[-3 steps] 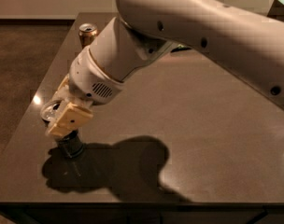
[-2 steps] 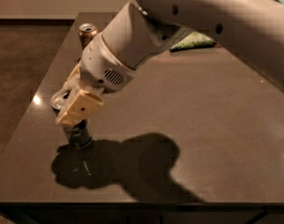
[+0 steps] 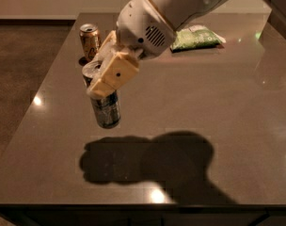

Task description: Pick redbull can

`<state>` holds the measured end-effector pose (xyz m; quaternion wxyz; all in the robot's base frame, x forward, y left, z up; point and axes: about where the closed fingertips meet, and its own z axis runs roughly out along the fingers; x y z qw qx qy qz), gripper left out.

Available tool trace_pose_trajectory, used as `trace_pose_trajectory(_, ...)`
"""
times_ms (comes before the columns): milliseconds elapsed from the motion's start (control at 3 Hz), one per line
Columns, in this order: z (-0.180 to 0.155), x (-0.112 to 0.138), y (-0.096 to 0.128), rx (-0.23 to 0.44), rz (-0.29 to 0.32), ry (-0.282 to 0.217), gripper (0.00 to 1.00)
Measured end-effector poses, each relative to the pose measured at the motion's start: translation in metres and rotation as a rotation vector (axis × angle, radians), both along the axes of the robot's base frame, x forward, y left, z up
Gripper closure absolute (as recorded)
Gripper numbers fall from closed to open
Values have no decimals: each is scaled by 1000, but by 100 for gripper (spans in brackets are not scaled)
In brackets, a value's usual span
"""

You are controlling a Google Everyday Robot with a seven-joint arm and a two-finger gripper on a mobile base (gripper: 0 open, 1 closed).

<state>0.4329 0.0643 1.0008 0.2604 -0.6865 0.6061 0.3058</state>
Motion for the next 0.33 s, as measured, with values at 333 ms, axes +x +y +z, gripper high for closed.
trace_pose_trajectory(333,1,-1,0,-1,2,-2,100)
